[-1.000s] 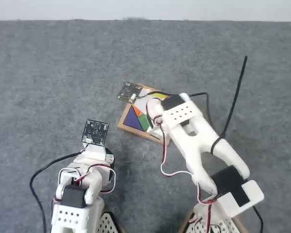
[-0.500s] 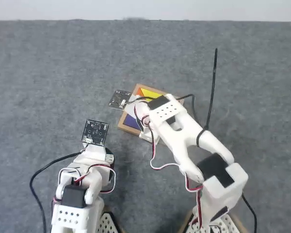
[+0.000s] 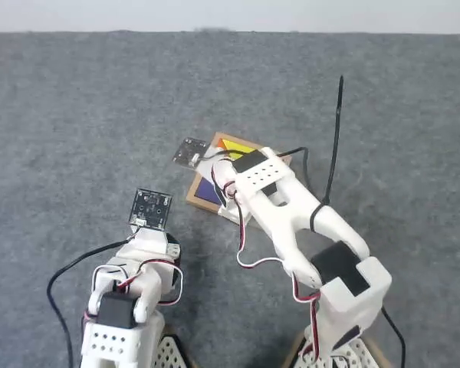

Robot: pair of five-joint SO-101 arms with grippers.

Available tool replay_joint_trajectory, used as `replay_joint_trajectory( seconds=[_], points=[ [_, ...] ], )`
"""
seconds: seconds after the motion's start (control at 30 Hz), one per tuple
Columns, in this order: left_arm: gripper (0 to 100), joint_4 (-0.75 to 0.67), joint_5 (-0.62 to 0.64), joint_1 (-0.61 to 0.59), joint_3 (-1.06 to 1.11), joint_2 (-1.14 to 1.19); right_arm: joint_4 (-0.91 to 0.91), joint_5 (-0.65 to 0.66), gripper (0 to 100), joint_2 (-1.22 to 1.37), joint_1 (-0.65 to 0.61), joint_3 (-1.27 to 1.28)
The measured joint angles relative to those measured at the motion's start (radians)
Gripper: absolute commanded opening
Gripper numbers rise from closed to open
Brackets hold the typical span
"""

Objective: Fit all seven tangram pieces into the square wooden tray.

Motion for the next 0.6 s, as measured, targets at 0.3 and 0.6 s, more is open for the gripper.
replay_joint_trajectory(
  seconds=[0.3, 0.6],
  points=[
    [1, 0.000, 0.000, 0.000, 0.000, 0.000, 0.000, -0.284, 11.7, 0.000, 0.058, -0.074],
    [1, 0.000, 0.000, 0.000, 0.000, 0.000, -0.081, -0.842, 12.3, 0.000, 0.058, -0.074]
  ],
)
